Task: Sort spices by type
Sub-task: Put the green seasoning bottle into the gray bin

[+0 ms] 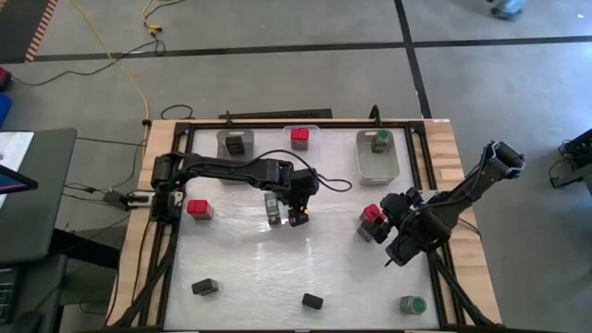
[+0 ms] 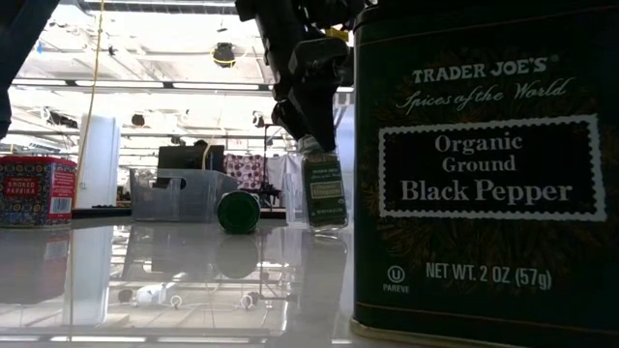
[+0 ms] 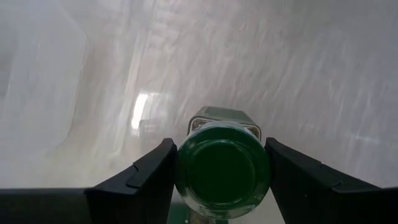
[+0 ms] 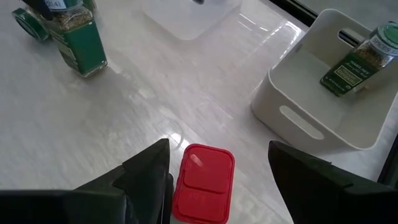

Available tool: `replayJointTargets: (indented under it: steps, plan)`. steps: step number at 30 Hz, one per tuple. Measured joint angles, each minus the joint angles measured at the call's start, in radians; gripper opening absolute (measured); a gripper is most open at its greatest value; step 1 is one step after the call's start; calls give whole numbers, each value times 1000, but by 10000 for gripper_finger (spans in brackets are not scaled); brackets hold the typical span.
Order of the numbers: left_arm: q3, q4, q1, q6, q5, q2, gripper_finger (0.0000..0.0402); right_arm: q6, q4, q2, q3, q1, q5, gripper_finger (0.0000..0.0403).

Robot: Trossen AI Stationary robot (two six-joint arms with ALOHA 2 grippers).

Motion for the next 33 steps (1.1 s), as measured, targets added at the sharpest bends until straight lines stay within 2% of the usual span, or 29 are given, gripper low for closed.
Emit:
replayJointTargets:
  steps: [6,15,25,30,33]
  plan:
    - [0,-5,0,-4,5,0,235,0,0,0,0,0,4,299]
    - [0,-5,0,-4,4,0,289,0,2,0,0,-2,4,299]
    - [103,-94,0,6,-5,-42,295,-34,13,0,0,-14,33,299]
    - [109,-166,2,96,-103,-102,295,-115,60,0,0,-45,39,299]
    - [109,-267,-3,24,-159,-123,295,-169,107,0,0,-70,40,299]
